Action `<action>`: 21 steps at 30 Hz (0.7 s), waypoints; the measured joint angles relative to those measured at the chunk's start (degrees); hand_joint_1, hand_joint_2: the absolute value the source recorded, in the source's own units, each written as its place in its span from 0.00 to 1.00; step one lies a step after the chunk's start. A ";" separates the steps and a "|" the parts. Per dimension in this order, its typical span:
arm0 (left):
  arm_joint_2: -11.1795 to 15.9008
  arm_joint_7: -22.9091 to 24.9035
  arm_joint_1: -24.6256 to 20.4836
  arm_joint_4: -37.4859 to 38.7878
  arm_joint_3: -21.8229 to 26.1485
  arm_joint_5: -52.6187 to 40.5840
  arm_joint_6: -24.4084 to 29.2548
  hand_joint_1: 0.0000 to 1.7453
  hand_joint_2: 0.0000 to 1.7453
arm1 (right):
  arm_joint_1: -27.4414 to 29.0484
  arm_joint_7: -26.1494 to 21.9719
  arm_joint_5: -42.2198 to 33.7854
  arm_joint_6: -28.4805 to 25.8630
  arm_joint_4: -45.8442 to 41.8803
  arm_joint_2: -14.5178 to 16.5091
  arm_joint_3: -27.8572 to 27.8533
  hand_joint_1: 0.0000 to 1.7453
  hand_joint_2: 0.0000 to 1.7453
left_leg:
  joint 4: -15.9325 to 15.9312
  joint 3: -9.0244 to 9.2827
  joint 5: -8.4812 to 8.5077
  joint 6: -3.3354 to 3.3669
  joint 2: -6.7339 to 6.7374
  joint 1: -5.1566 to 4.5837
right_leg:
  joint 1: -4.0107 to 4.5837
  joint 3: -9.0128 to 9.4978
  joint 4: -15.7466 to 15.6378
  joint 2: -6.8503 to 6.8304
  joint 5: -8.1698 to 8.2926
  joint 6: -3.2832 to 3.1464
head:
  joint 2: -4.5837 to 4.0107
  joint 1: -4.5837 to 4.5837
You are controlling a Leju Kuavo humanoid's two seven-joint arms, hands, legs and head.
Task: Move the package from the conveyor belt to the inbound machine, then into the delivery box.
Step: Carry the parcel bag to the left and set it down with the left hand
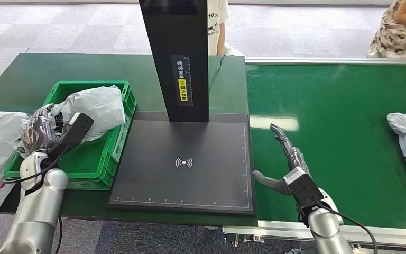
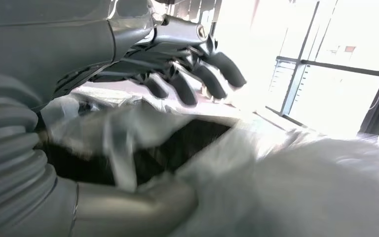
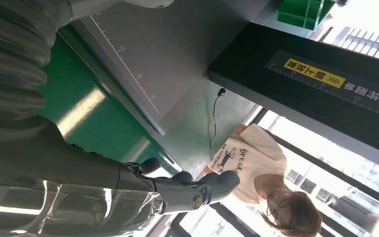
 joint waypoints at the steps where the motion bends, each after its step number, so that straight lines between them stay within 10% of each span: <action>1: -0.20 -0.03 0.05 -0.02 -0.03 -0.04 -0.01 0.00 1.00 | -0.13 0.00 0.00 0.01 0.14 0.01 0.08 0.00 1.00 | 0.00 0.00 0.00 0.00 0.00 0.00 | 0.00 0.00 0.00 0.00 0.00 0.00 | 0.00 0.00; 9: -2.28 -6.37 2.63 -4.49 -0.34 5.70 6.08 0.00 1.00 | -0.20 -0.21 0.00 -0.14 0.86 0.01 0.46 0.00 1.00 | 0.00 -0.01 -0.02 0.01 0.00 0.01 | 0.00 -0.01 0.00 0.00 -0.01 -0.01 | 0.00 0.00; 16: -8.72 -37.22 6.87 -19.47 2.52 22.37 14.37 0.00 1.00 | -0.18 -1.70 -0.61 -0.33 1.34 0.01 1.04 0.00 1.00 | 0.00 -0.02 -0.07 0.04 0.00 -0.01 | 0.00 0.02 -0.02 -0.02 -0.03 0.02 | 0.01 0.01; 21: -12.22 -43.46 11.75 -31.13 1.96 31.88 14.37 0.00 1.00 | -1.17 -2.62 -1.18 -0.55 2.93 0.01 1.87 0.00 1.00 | 0.00 0.03 -0.10 0.07 0.03 -0.03 | -0.03 0.02 -0.05 0.02 -0.03 0.02 | 0.00 0.01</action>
